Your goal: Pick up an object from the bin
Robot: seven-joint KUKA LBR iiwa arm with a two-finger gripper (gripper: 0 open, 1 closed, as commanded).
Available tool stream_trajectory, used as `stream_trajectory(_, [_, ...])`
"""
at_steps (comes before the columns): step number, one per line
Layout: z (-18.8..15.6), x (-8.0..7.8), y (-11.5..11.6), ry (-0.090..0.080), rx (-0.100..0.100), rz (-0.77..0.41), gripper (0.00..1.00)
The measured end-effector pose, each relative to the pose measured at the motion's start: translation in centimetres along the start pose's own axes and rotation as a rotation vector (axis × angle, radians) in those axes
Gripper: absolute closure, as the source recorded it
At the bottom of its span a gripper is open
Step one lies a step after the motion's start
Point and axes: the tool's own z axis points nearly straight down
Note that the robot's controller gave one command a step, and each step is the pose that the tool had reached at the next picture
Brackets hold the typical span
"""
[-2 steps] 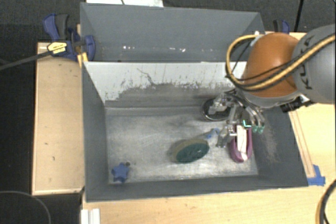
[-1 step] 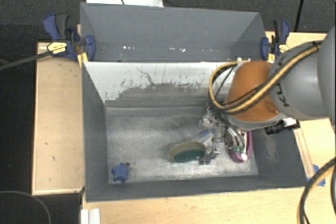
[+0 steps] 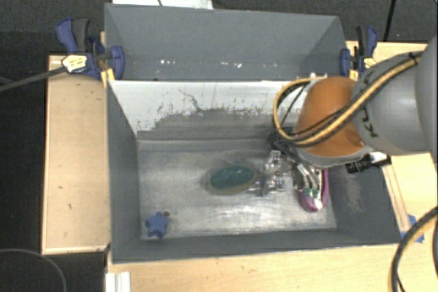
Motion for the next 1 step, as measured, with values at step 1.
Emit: stream_trajectory(1, [-23.18, -0.83, -0.87, 0.004, 0.0, -0.014, 1.0])
